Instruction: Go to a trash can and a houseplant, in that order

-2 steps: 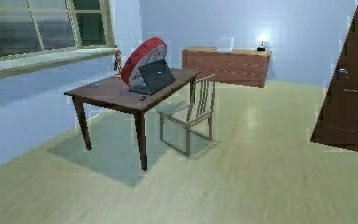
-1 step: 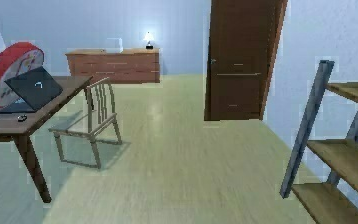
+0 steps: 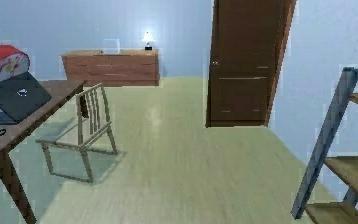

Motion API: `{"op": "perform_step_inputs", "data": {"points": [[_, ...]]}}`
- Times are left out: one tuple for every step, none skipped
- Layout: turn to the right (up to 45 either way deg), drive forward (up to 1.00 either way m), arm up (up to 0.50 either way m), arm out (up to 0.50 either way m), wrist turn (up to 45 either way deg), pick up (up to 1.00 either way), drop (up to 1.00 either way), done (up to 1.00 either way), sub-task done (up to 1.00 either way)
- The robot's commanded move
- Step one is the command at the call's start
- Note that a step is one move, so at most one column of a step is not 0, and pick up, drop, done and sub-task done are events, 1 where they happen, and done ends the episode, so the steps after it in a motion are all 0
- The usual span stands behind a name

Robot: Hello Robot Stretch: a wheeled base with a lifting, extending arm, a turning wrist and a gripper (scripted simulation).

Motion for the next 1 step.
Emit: {"op": "perform_step_inputs", "data": {"points": [[0.0, 1.00, 0.00, 0.00, 0.0, 0.00, 0.00, 0.00, 0.00]]}}
